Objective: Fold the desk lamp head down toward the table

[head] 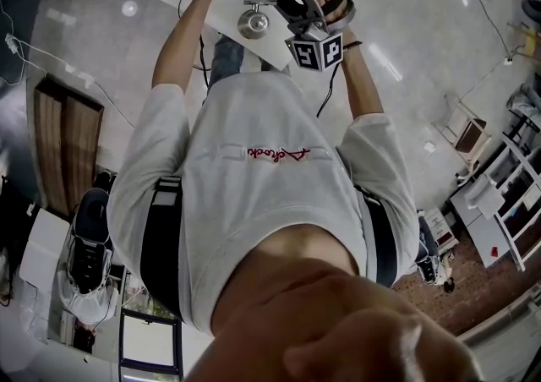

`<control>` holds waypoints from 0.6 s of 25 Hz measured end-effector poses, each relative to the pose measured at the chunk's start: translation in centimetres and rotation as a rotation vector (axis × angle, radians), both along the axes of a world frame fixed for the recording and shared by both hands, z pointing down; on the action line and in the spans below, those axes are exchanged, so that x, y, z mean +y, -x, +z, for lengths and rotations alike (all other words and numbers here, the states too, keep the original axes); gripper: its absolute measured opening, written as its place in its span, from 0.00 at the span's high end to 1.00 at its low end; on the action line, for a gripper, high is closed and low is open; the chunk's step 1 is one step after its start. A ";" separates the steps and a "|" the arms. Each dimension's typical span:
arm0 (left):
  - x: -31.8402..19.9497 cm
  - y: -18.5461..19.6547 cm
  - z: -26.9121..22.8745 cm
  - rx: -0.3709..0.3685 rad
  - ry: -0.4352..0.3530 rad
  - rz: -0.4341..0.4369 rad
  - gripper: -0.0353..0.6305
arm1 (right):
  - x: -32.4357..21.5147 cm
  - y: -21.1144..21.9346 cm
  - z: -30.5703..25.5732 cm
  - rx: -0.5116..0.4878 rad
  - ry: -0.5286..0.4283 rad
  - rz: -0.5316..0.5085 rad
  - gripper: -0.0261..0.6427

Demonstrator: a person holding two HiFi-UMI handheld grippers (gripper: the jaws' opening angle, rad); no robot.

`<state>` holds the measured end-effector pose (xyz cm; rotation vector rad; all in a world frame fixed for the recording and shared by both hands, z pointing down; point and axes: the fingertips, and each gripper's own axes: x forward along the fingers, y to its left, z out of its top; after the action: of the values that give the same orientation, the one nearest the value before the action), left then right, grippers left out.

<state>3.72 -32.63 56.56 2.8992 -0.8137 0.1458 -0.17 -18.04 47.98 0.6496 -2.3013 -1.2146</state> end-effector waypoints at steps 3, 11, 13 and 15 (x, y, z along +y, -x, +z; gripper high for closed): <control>0.0 0.0 -0.1 0.000 0.000 0.001 0.73 | 0.0 0.8 -0.1 0.058 -0.074 -0.047 0.64; 0.0 0.0 -0.3 0.003 0.000 -0.003 0.73 | -1.0 3.1 -0.7 0.145 -0.198 -0.153 0.64; 0.0 0.0 -0.2 0.004 0.003 -0.004 0.73 | -1.1 3.6 -0.4 0.160 -0.219 -0.164 0.64; 0.0 0.0 -0.1 0.003 0.005 -0.002 0.73 | -1.3 3.9 -0.4 0.169 -0.243 -0.168 0.65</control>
<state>3.68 -32.65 56.45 2.8936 -0.8145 0.1429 -4.03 -19.30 47.62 0.4215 -2.1203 -1.5813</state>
